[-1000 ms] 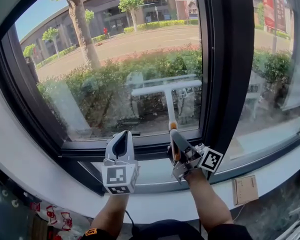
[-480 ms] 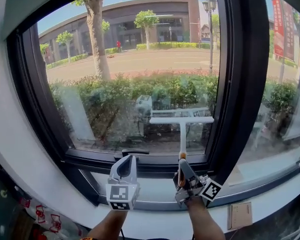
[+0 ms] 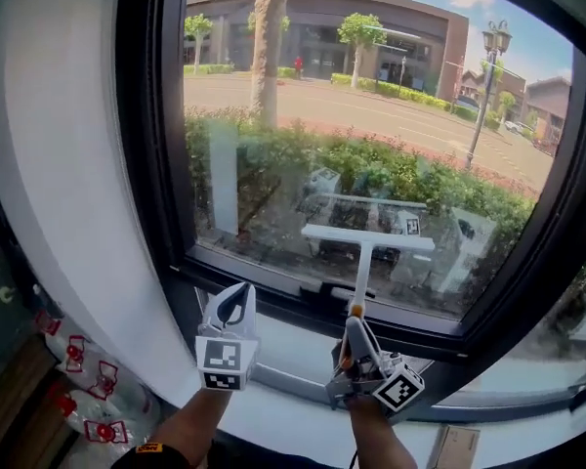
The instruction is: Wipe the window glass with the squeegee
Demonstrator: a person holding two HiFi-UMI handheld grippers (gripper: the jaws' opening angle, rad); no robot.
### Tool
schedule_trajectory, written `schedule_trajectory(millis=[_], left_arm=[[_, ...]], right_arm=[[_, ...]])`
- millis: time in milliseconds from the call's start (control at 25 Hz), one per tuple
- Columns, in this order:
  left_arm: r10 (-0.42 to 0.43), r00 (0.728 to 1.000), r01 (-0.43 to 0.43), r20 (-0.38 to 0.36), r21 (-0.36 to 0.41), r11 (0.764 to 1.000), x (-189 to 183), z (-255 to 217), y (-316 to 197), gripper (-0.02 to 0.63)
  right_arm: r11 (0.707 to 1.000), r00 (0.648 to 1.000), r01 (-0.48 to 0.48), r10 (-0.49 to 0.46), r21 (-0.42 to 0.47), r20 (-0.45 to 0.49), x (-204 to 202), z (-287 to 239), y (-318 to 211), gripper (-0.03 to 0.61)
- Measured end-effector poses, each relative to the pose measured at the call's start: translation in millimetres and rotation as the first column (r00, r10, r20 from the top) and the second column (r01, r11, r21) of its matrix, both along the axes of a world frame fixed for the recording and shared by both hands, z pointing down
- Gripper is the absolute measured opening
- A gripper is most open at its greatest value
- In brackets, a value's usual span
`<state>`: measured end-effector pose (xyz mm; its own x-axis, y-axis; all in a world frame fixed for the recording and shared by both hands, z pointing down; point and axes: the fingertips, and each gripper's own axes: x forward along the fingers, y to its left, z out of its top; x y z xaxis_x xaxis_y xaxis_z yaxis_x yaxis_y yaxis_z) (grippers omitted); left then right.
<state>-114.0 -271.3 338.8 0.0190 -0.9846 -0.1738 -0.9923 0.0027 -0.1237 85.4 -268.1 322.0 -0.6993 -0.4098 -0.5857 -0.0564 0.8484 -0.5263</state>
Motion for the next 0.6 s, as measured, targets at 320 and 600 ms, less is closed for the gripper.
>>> schedule_trajectory(millis=[320,600], left_arm=[[-0.101,0.994,0.099,0.05,0.054,0.994,-139,-42,24,0.014],[-0.072,0.994,0.062,0.076,0.127,0.99,-187,-79,37,0.014]], right_arm=[[0.996,0.996,0.078,-0.075,0.052,-0.048,-172,-33,5,0.044],[0.996,0.997,0.071,-0.071,0.054,-0.009,-256,-59,-6,0.044]])
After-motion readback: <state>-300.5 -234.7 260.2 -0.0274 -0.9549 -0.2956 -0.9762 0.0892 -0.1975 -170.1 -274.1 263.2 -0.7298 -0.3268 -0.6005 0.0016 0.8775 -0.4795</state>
